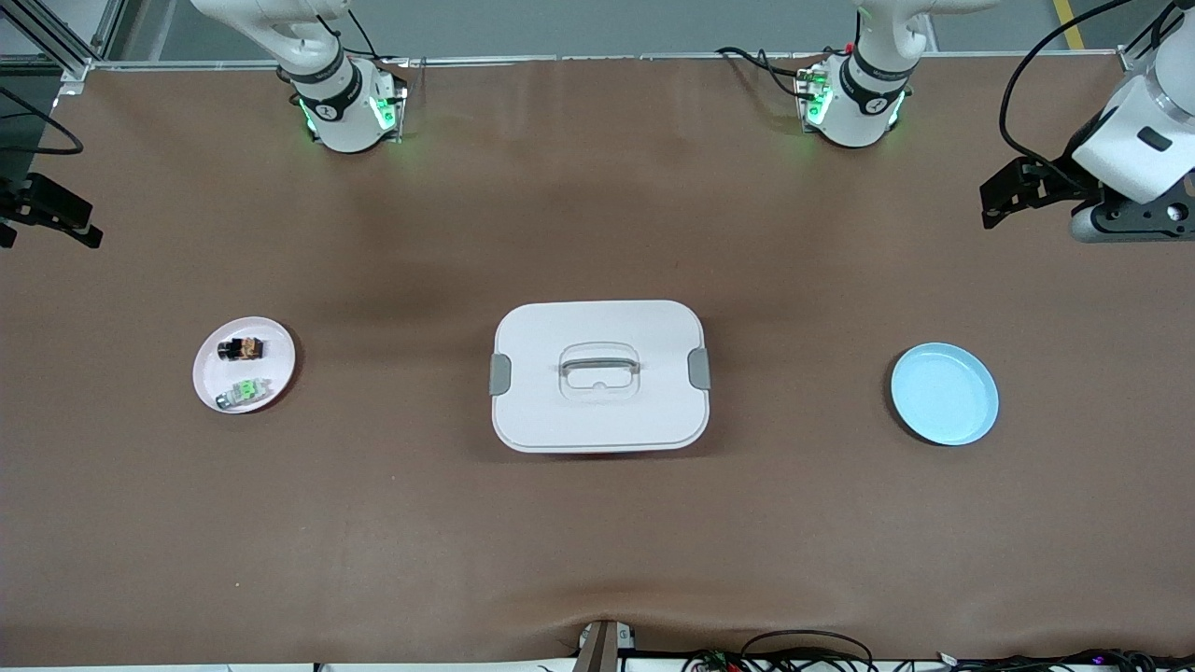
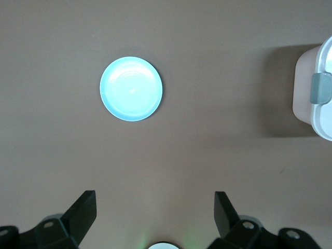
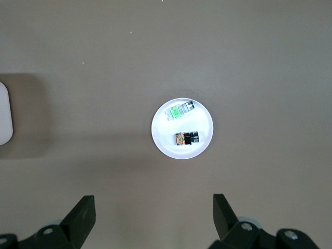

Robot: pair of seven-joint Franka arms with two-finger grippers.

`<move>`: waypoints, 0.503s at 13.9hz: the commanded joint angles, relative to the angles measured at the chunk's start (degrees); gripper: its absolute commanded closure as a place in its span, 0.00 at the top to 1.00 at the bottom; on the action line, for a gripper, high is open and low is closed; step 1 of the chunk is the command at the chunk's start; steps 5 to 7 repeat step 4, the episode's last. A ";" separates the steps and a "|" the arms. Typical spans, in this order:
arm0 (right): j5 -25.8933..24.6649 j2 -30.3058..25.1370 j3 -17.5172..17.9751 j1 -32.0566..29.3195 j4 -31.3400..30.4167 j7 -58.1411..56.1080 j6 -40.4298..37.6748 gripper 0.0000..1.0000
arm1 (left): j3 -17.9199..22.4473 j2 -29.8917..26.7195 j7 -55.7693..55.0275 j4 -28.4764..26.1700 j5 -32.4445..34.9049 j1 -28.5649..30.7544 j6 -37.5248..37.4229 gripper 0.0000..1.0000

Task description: Transfer orange switch to right arm and place

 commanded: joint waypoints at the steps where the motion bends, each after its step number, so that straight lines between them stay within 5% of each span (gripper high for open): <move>1: 1.60 -0.68 -0.70 0.19 -0.73 0.54 0.33 1.00 | 0.12 -0.54 1.13 0.73 -0.81 -0.13 -0.67 1.00; 7: 1.60 -0.68 -0.70 0.19 -0.64 0.37 0.59 1.00 | 0.12 -0.54 1.30 0.64 -0.81 -0.13 -0.67 1.00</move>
